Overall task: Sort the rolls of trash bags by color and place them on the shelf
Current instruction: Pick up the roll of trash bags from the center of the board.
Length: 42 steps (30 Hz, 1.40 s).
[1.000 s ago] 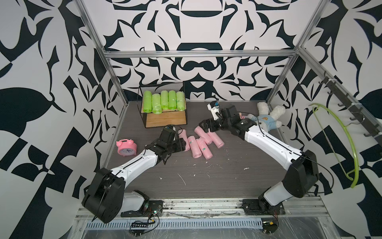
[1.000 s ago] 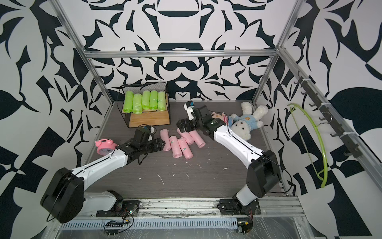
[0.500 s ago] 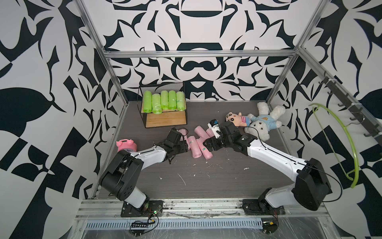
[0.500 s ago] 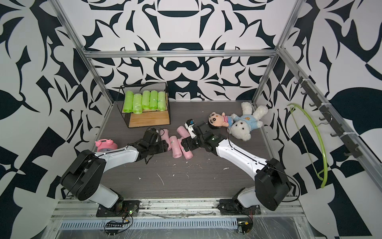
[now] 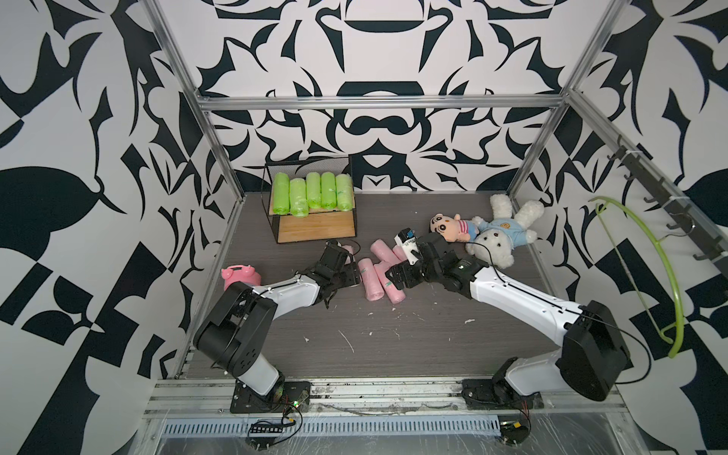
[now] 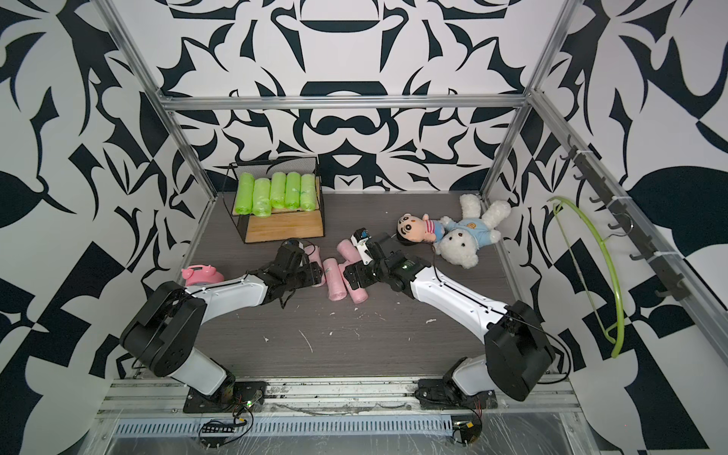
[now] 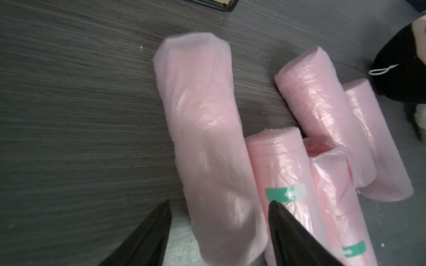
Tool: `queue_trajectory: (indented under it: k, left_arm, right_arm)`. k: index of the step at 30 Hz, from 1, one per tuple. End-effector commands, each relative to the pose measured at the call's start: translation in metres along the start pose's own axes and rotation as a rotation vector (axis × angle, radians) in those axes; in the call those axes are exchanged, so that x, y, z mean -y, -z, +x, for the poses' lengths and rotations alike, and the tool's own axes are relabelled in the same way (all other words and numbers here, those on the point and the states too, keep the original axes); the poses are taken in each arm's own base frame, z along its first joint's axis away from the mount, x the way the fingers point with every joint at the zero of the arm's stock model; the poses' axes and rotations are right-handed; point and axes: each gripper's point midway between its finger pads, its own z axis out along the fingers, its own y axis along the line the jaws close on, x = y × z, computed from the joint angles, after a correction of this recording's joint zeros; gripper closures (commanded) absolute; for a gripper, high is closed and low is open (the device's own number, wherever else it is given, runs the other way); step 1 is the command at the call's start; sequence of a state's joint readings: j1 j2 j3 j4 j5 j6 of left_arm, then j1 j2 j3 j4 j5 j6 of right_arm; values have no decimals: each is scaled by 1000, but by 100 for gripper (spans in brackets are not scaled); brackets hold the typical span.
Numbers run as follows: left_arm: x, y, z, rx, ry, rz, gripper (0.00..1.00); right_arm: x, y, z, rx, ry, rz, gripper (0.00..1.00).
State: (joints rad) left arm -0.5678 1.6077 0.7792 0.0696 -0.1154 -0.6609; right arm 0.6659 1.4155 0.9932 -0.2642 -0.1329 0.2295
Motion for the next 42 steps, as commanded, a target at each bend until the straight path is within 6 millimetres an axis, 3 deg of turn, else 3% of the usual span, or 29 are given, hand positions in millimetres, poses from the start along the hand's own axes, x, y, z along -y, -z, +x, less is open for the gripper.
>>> queue_trajectory:
  k: [1,10,17,20,26,30,37,42]
  left_arm:
    - [-2,-8,-4,2,-22,-37,27]
    - [-24,-21,3,-35,-69,-157,33]
    - [-49,5,12,-25,-127,-241,46]
    - [-53,5,16,-42,-123,-220,48]
    - [-50,-4,14,-53,-154,-218,33]
    - [-46,-7,9,-37,-173,-209,32]
    - [-43,-7,1,-3,-178,-199,50]
    - [-42,0,-8,45,-172,-204,61]
  right_arm:
    - [-3,2,-10,34,5,1,12]
    - [-2,-2,-3,21,-2,5,13]
    - [0,-4,0,13,-5,11,13]
    - [-5,-3,-2,6,-19,-16,12]
    - [-5,-10,7,-6,-42,-23,13]
    - [-8,-8,10,-2,-31,-34,13]
    - [1,4,21,-8,-47,18,14]
    - [10,27,23,56,-52,70,14]
